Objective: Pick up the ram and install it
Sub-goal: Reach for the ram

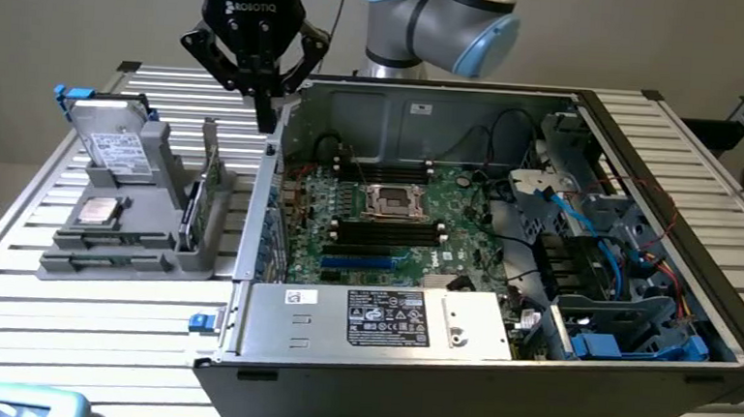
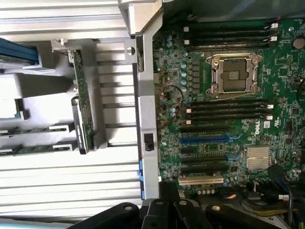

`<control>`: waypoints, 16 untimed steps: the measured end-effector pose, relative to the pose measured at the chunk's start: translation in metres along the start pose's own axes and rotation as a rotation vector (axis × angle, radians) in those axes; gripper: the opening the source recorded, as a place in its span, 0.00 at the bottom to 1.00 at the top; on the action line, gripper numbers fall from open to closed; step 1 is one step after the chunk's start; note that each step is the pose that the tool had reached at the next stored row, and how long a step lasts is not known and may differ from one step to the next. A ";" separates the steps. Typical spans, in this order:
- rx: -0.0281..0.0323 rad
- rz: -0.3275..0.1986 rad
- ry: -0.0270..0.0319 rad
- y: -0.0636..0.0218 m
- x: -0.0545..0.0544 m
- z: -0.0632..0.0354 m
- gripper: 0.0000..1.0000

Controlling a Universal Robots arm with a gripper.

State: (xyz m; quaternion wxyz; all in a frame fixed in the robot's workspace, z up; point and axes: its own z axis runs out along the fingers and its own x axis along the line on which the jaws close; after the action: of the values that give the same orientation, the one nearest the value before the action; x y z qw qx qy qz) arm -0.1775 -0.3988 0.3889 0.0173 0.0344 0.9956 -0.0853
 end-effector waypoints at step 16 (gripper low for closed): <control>-0.0093 0.006 -0.0355 -0.0052 0.066 0.0025 0.11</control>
State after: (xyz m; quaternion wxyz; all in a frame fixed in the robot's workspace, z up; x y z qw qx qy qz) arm -0.2432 -0.4001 0.3846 0.0354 0.0360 0.9954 -0.0812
